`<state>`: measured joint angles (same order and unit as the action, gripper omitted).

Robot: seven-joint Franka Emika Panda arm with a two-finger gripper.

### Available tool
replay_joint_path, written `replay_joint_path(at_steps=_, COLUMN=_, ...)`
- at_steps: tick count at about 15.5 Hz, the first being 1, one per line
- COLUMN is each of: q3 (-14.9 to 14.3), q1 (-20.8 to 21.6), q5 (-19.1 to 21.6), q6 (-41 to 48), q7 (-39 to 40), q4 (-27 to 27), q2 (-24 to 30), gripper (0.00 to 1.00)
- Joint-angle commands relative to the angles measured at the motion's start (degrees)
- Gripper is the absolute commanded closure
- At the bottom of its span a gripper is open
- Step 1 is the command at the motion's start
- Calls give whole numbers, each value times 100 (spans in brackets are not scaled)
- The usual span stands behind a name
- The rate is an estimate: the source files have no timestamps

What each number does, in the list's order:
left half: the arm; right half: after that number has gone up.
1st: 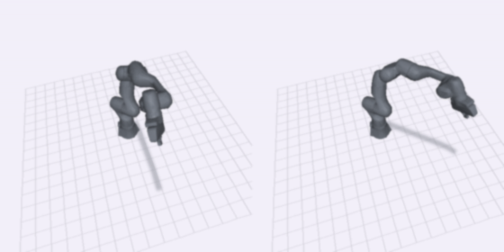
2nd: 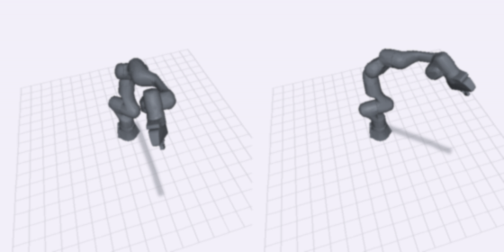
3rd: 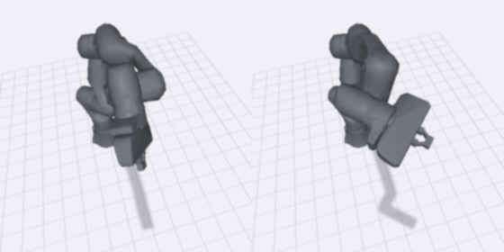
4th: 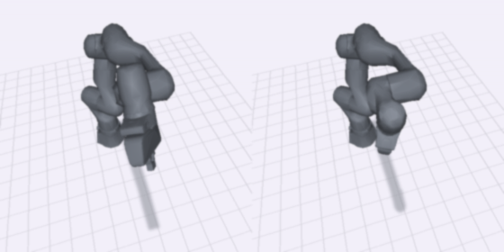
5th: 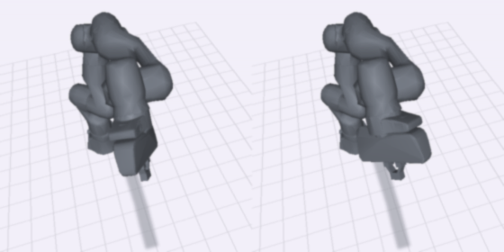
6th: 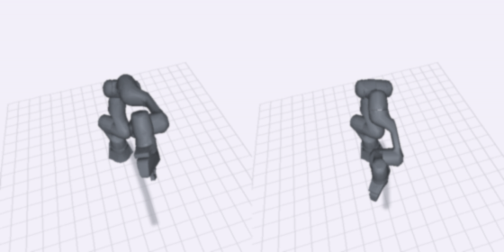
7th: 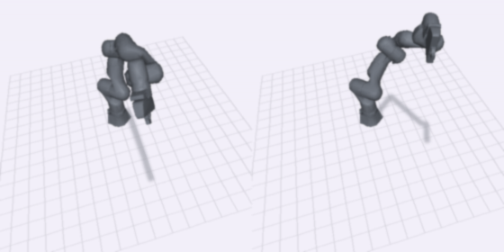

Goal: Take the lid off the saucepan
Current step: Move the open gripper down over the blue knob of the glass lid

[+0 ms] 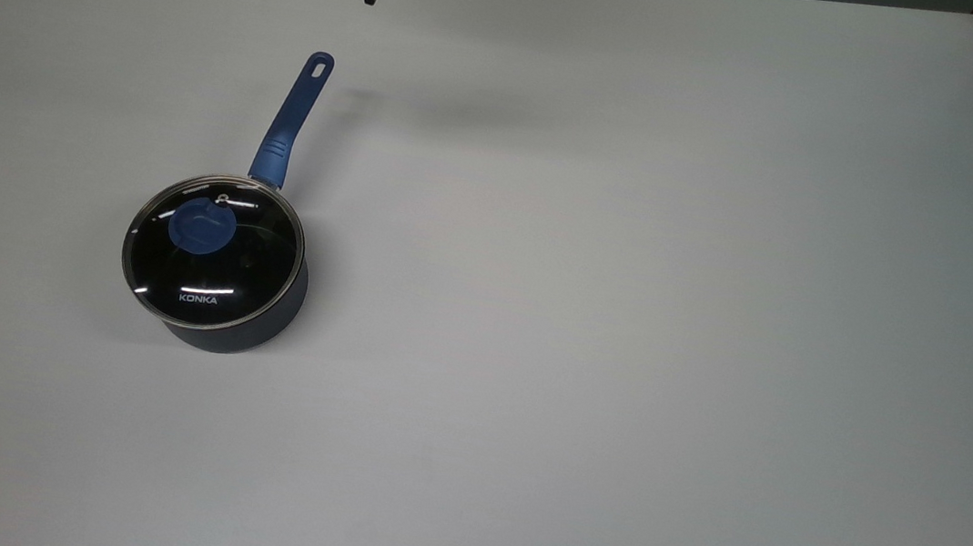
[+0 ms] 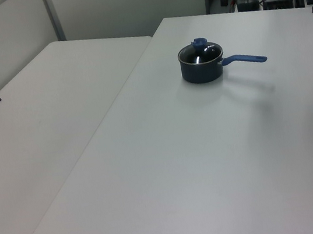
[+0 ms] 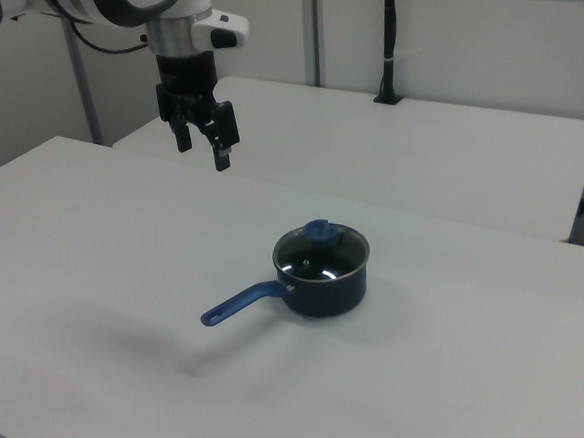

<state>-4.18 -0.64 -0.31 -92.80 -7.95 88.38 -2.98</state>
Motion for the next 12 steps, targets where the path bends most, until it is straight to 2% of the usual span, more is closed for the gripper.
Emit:
replay_joint_path(at_steps=1, q3=5, q1=-32, q5=128, q6=-115, q7=-75, q4=144, q2=105, gripper=0)
replay_joint_path(at_steps=12, q3=5, q1=-15, q5=110, q6=-221, q7=13, q4=118, q2=-36, gripper=0)
